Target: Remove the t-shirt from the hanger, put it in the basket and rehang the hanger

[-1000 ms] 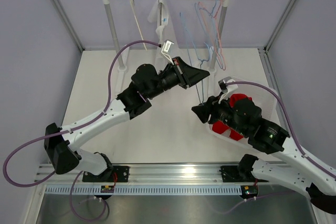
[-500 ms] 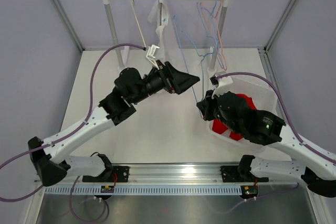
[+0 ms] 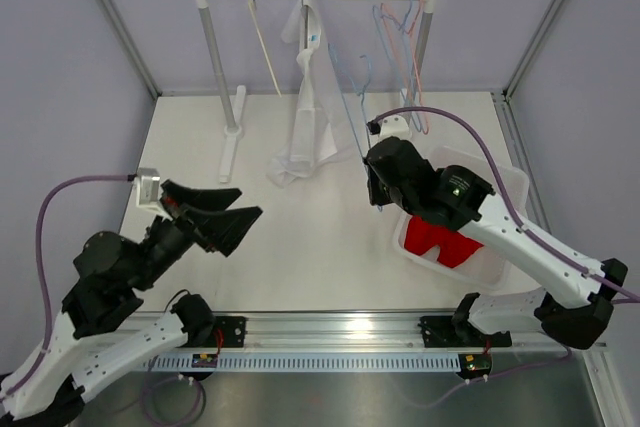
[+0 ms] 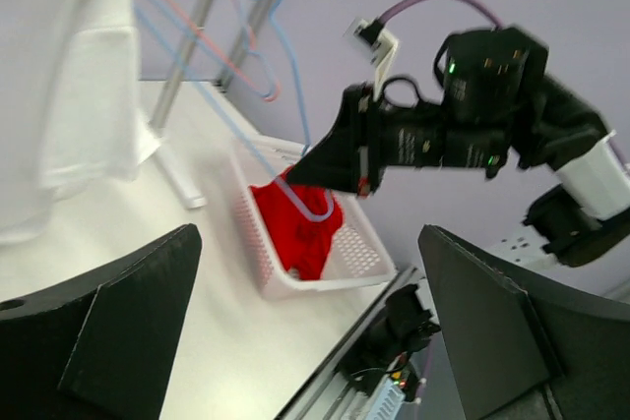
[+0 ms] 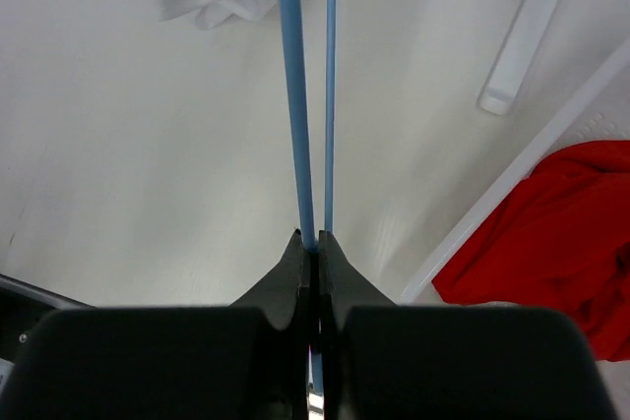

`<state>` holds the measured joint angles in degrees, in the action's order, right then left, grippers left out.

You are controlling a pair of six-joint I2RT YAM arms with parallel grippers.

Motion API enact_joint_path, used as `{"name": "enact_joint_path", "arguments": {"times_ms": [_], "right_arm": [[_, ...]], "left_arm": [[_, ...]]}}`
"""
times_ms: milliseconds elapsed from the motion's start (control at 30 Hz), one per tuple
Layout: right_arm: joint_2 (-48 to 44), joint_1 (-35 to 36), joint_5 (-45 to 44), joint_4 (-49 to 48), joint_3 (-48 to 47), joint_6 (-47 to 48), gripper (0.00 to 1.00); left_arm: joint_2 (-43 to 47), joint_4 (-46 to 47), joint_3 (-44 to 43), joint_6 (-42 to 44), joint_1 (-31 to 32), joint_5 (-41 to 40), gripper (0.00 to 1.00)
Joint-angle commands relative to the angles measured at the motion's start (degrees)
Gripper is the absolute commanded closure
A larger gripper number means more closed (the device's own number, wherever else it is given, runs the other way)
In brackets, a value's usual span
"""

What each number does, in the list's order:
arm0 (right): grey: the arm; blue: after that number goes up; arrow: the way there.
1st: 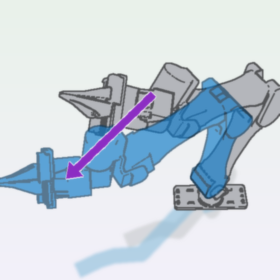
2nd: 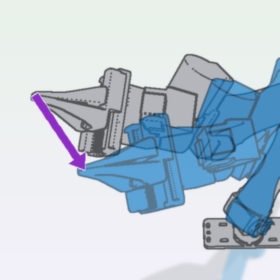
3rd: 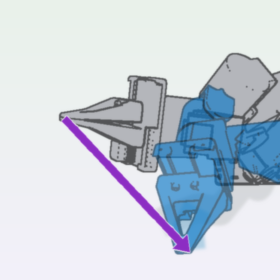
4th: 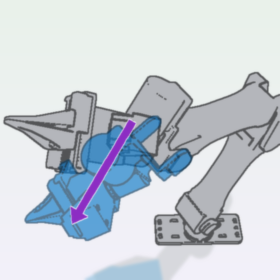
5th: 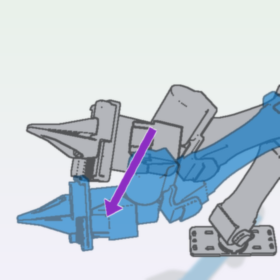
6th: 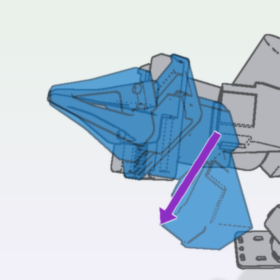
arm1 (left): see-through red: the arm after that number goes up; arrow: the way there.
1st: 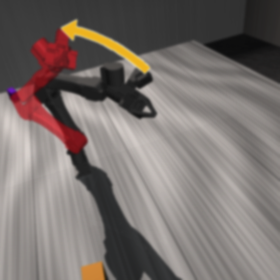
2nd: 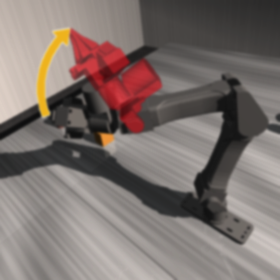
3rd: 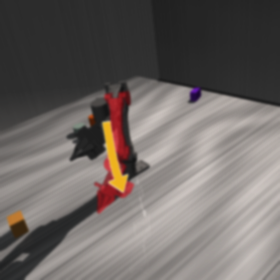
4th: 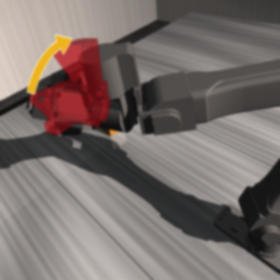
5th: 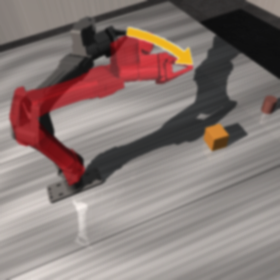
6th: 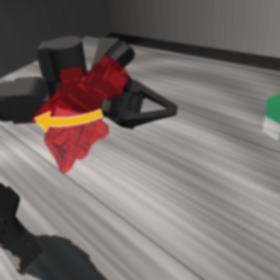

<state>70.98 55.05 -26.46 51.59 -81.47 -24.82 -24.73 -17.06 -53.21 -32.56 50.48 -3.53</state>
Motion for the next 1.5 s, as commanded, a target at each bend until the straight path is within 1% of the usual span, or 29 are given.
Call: {"name": "enact_joint_path", "arguments": {"times_ms": [0,33,133,167,200,233,267,333,367,433,533,667,800,900,1033,1167,1233,1267,1333,1367,1400,1433,1467], "right_arm": [[2.05,-5.72,4.81,0.88,-6.67,4.86,1.0],[4.49,-7.13,5.62,0.88,-7.99,5.56,1.0],[10.2,-11.27,6.5,2.19,-14.14,8.46,1.0],[11.36,-11.89,6.77,2.2,-15.55,9.69,1.0],[12.85,-13.46,7.81,2.63,-18.87,10.31,1.0],[15.74,-14.17,8.0,3.07,-20.73,11.27,1.0],[17.16,-14.7,8.0,3.6,-24.57,11.81,1.0],[21.54,-16.28,7.91,4.92,-28.11,12.86,1.0],[22.87,-16.81,8.09,5.27,-31.61,13.74,1.0],[26.65,-18.13,9.05,5.89,-34.97,14.7,1.0],[31.4,-19.89,11.6,6.85,-43.03,15.32,1.0],[36.33,-21.21,12.13,8.61,-48.5,16.12,1.0],[38.53,-22.96,14.85,7.38,-49.57,15.77,1.0],[39.84,-24.54,16.6,7.12,-50.1,15.5,1.0],[40.55,-26.13,18.1,5.8,-47.47,15.33,1.0],[40.47,-26.75,17.76,4.57,-45.36,15.5,1.0],[38.54,-26.66,18.11,3.78,-43.96,15.15,1.0],[37.31,-26.75,18.54,1.78,-41.08,15.06,1.0],[32.66,-26.57,18.63,0.18,-36.77,14.36,0.86],[30.9,-26.66,19.16,-2.17,-34.91,14.1,0.78],[26.88,-26.66,19.77,-3.5,-33.16,13.83,0.6],[22.93,-26.57,21.0,-6.04,-29.57,13.14,0.52],[22.89,-26.48,21.79,-7.28,-27.79,12.69,0.44]], "left_arm": [[6.17,-11.13,4.33,2.5,-0.03,-7.8,0.01],[9.58,-12.2,6.26,2.41,-0.03,-8.5,0.01],[14.78,-15.8,8.99,2.32,-0.03,-10.35,0.01],[15.67,-16.42,10.39,2.23,-0.03,-10.27,0.01],[16.46,-16.95,11.28,2.23,-0.03,-10.09,0.01],[17.86,-16.87,11.98,2.32,-0.03,-9.48,0.01],[18.4,-16.95,13.47,2.32,-0.03,-9.22,0.01],[19.19,-16.95,14.8,2.24,-0.03,-9.04,0.01],[19.19,-17.91,14.63,2.15,-0.12,-8.6,0.01],[19.19,-18.01,14.54,2.85,-0.12,-6.76,0.01],[20.07,-18.18,15.85,1.88,-0.12,-4.56,0.01],[22.44,-18.45,16.82,1.27,-0.12,-4.2,0.01],[26.03,-18.63,17.0,0.65,-0.12,-6.05,0.01],[25.96,-18.71,17.09,0.74,-0.12,-6.05,0.01],[25.08,-18.71,17.0,0.83,-0.12,-5.44,0.01],[25.08,-18.71,17.0,0.92,-0.12,-5.26,0.01],[25.08,-18.71,17.0,0.83,-0.12,-5.52,0.01],[25.08,-18.71,17.0,0.83,-0.12,-5.52,0.01],[25.08,-18.71,17.0,0.91,-0.12,-5.79,0.01],[25.08,-18.71,16.91,0.92,-0.12,-5.79,0.01],[23.34,-18.71,16.82,1.0,-0.12,-5.87,0.01],[23.06,-18.71,16.82,1.0,-0.12,-5.87,0.01],[22.89,-18.71,16.74,1.0,-0.12,-5.79,0.01]]}}
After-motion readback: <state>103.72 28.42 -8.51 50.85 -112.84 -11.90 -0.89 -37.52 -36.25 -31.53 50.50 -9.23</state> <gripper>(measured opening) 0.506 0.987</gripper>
